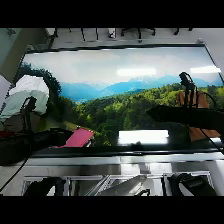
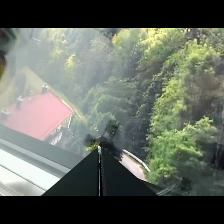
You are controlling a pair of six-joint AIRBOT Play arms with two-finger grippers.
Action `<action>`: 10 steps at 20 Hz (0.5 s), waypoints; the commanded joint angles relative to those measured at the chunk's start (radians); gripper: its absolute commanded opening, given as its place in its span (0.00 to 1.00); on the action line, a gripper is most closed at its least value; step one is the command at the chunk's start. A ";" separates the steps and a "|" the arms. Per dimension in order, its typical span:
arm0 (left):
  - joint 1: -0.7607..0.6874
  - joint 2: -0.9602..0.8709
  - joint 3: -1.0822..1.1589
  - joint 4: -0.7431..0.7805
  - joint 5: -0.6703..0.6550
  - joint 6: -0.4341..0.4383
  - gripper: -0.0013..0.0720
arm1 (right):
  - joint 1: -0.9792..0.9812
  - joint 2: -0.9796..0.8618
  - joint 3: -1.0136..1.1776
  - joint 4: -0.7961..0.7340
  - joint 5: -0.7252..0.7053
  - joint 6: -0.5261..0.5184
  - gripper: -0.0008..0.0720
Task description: Fold the shirts.
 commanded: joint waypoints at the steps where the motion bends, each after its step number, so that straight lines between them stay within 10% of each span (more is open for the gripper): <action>1: 0.000 0.006 -0.003 0.075 -0.017 0.002 0.04 | 0.001 0.001 0.001 0.001 -0.001 0.000 0.05; 8: 0.000 -0.266 0.181 0.733 -0.241 0.002 0.06 | 0.001 0.001 0.001 0.001 -0.001 0.000 0.05; 10: 0.004 -0.495 0.317 0.946 -0.360 0.001 0.98 | 0.001 0.001 0.001 0.001 -0.001 0.000 0.05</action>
